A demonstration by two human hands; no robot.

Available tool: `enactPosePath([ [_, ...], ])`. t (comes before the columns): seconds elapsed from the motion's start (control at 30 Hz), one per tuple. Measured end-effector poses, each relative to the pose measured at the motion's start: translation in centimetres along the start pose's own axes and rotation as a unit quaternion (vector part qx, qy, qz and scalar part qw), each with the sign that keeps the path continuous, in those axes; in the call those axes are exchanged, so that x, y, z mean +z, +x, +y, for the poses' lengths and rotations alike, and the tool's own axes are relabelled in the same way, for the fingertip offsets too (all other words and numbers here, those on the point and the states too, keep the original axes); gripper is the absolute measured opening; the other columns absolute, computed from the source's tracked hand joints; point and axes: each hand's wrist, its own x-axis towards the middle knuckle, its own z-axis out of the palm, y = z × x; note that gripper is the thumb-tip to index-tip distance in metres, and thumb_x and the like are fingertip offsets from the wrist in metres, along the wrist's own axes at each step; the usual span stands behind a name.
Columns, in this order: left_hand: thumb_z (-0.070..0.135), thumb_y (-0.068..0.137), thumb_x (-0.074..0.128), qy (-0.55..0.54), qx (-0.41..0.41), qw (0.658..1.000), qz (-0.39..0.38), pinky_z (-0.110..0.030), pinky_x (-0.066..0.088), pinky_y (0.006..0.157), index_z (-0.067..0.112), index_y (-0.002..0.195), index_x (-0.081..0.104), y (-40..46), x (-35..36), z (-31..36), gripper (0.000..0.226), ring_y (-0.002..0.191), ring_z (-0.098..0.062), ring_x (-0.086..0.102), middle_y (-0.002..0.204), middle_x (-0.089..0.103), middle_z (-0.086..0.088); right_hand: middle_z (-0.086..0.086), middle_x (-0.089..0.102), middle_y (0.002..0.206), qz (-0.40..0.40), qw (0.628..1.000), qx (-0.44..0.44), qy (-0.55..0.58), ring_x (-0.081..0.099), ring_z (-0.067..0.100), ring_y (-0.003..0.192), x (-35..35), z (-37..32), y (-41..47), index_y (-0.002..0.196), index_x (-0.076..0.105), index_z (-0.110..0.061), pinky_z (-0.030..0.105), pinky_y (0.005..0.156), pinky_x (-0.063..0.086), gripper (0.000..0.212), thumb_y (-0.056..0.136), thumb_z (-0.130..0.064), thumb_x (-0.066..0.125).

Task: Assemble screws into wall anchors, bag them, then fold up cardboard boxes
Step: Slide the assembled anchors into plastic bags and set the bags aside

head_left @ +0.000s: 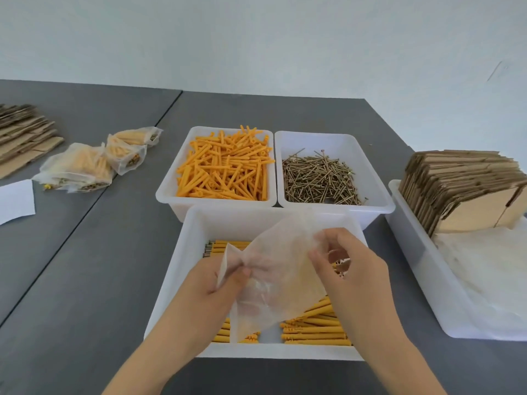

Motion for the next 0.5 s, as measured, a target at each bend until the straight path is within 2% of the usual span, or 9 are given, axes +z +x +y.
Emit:
enactPosePath([
  [0.1,0.022,0.104,0.044,0.006,-0.007,1.0,0.005,-0.017,0.052,0.069,0.039,0.089,0.072,-0.2,0.2,-0.3,0.035,0.082,-0.009,0.07,0.087,0.075,0.006,-0.023,0.058,0.091,0.039,0.995,-0.039,-0.083,0.054,-0.002,0.085,0.8,0.1,-0.3,0.108,0.058,-0.038,0.01,0.069,0.039,0.021,0.091,-0.03,0.065],
  [0.17,0.021,0.104,0.044,0.013,-0.016,1.0,0.008,-0.018,0.054,0.071,0.04,0.089,0.071,-0.3,0.4,-0.5,0.036,0.083,-0.01,0.07,0.087,0.074,0.007,-0.024,0.055,0.083,0.053,0.994,-0.042,-0.08,0.053,-0.001,0.085,1.1,0.2,-0.5,0.101,0.056,-0.039,0.012,0.065,0.04,0.019,0.089,-0.028,0.067],
  [0.27,0.023,0.104,0.044,0.011,-0.037,0.999,0.007,-0.033,0.059,0.082,0.038,0.091,0.071,-0.7,0.8,-0.9,0.034,0.088,-0.013,0.071,0.091,0.075,0.005,-0.022,0.057,0.084,0.054,0.996,-0.026,-0.061,0.055,0.001,0.082,1.5,0.5,-0.7,0.085,0.051,-0.036,0.012,0.061,0.042,0.02,0.087,-0.027,0.069],
  [0.37,0.023,0.104,0.043,0.007,-0.055,0.998,-0.001,-0.044,0.058,0.087,0.031,0.1,0.072,-0.9,1.2,-0.9,0.03,0.093,-0.015,0.072,0.094,0.076,0.004,-0.018,0.059,0.084,0.044,0.998,-0.022,-0.045,0.056,0.006,0.08,1.4,0.8,-0.8,0.077,0.053,-0.033,0.015,0.06,0.044,0.021,0.086,-0.023,0.07],
  [0.5,0.032,0.101,0.046,0.049,-0.077,0.994,0.062,-0.035,0.056,0.085,0.033,0.096,0.069,-1.0,1.7,-1.3,0.023,0.089,-0.01,0.069,0.088,0.073,0.012,-0.011,0.062,0.077,-0.014,0.999,0.022,0.038,0.057,0.008,0.075,0.7,0.9,-0.7,0.074,0.057,-0.028,0.017,0.063,0.046,0.016,0.086,-0.025,0.067],
])
